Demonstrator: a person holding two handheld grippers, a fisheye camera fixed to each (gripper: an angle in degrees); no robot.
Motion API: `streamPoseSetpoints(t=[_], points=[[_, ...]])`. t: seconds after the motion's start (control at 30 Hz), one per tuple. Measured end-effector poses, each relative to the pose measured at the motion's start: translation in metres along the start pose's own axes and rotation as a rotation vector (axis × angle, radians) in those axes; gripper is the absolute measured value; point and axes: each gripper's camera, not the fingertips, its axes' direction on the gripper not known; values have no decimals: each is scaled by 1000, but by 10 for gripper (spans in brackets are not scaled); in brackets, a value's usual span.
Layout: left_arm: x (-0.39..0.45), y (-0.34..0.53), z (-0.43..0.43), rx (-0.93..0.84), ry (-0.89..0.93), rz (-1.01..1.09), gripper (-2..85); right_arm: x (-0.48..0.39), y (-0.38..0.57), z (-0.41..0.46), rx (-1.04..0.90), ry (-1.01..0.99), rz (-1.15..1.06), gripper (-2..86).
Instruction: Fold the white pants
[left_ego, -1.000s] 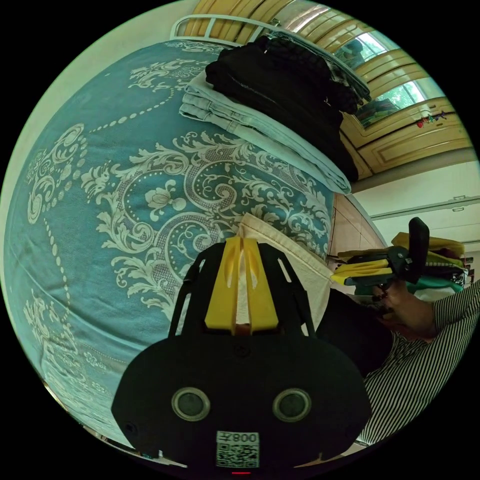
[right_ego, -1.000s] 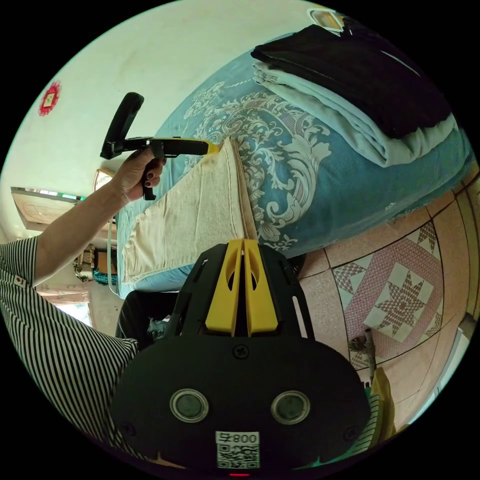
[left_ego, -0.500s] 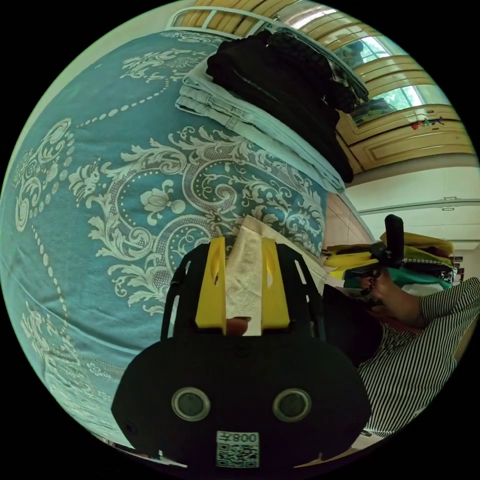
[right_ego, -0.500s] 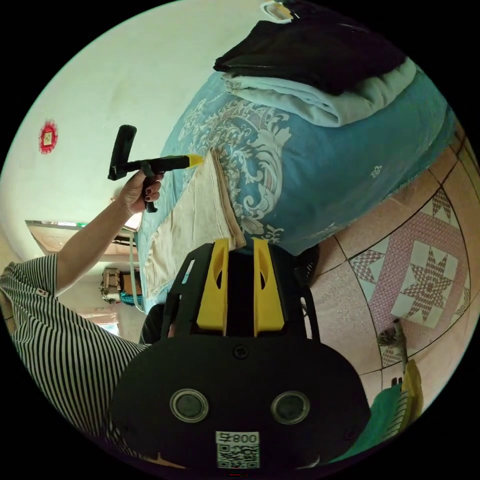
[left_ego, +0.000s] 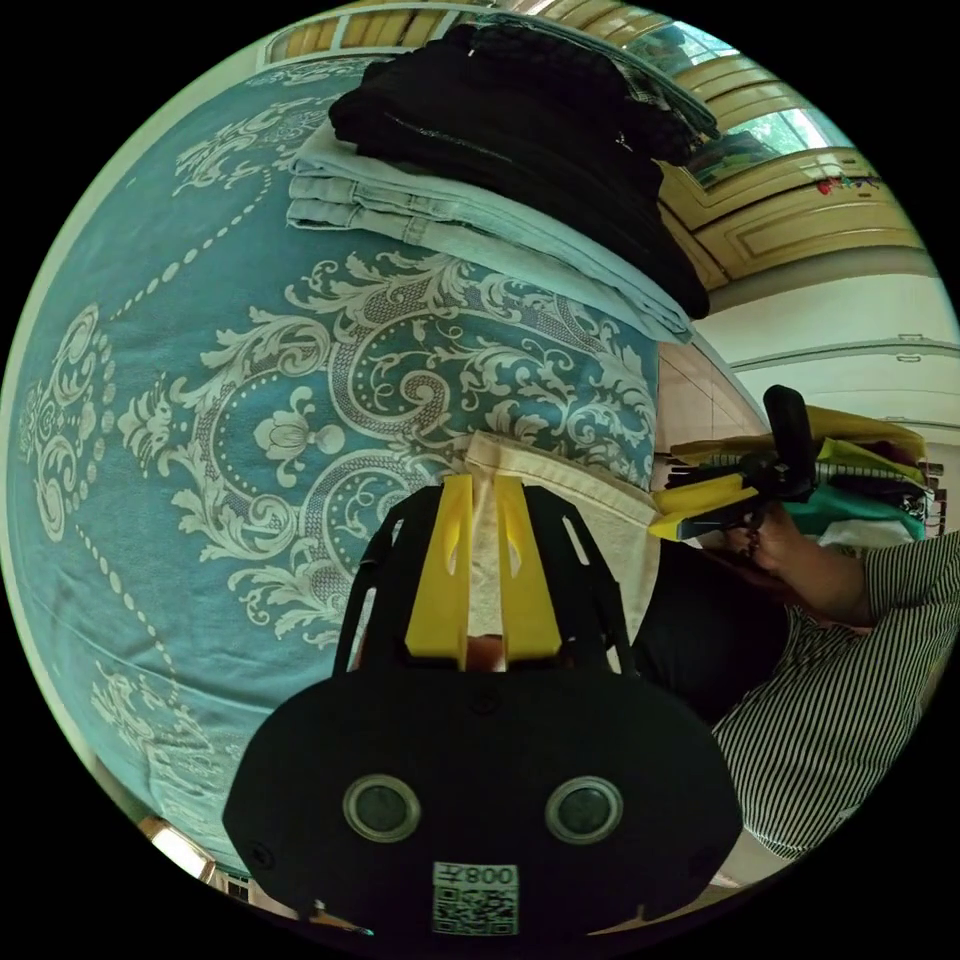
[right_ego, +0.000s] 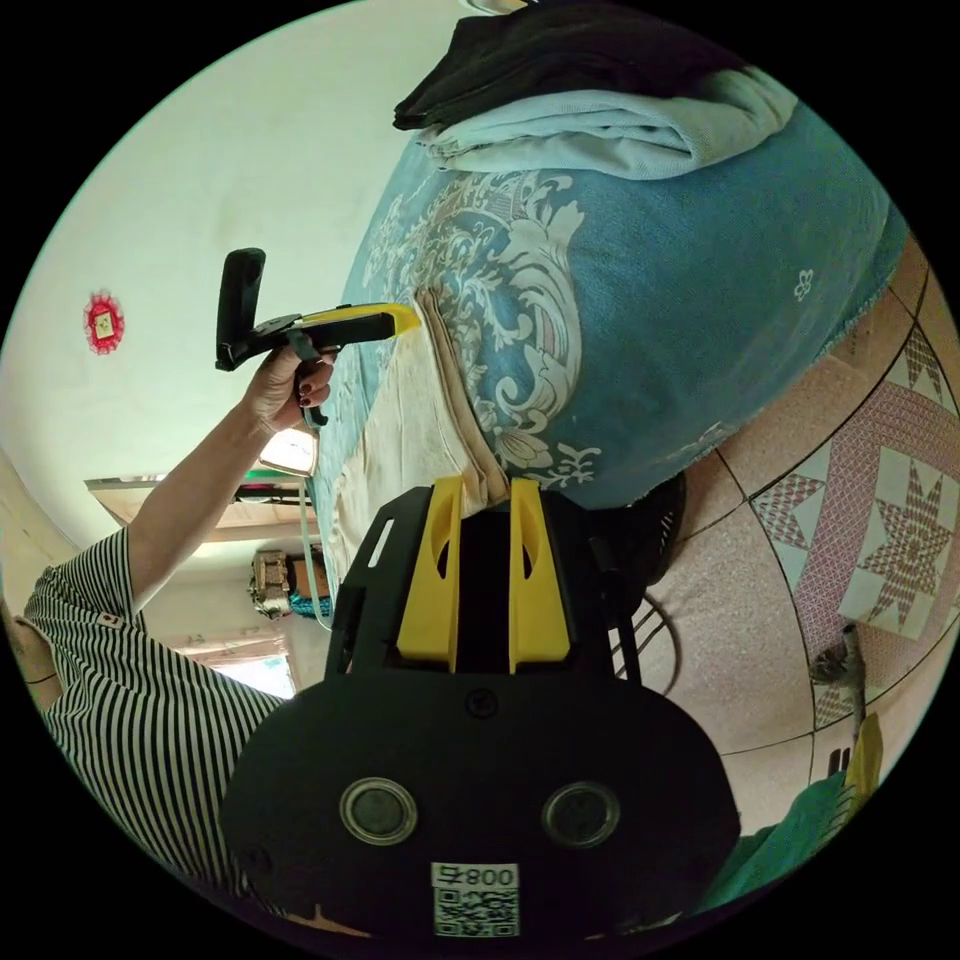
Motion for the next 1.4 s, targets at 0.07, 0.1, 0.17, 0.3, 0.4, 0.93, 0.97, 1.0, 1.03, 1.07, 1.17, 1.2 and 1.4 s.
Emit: streamPoseSetpoints(t=[0.07,0.1,0.17,0.3,0.4,0.93,0.97,1.0,1.03,1.07,1.17,1.2,1.4], points=[[-2,-13,-16,-17,29,-12,29,2,0,6,-5,0,7,69],[-3,-16,-21,-19,37,-17,27,2,0,8,-8,-6,8,67],[-4,-25,-41,-15,65,-39,21,4,2,13,-7,-36,10,50],[3,-36,-82,7,71,-31,15,1,6,20,0,-26,-3,39],[16,-45,-126,12,50,2,13,-4,11,25,13,-29,-25,36],[64,-27,-441,199,10,28,9,-70,47,65,67,-45,-253,27],[65,-18,-469,227,16,22,9,-79,49,69,71,-54,-280,27],[66,-13,-483,241,18,19,9,-83,51,71,72,-58,-294,27],[66,-2,-511,270,22,14,9,-92,53,77,71,-63,-323,27],[67,9,-539,299,26,6,9,-102,56,82,69,-68,-352,28],[64,45,-608,379,47,-24,10,-129,61,100,54,-92,-428,29],[63,53,-622,396,53,-30,10,-135,62,104,50,-96,-444,29],[46,139,-743,548,118,-93,16,-196,71,158,-29,-138,-609,29]])
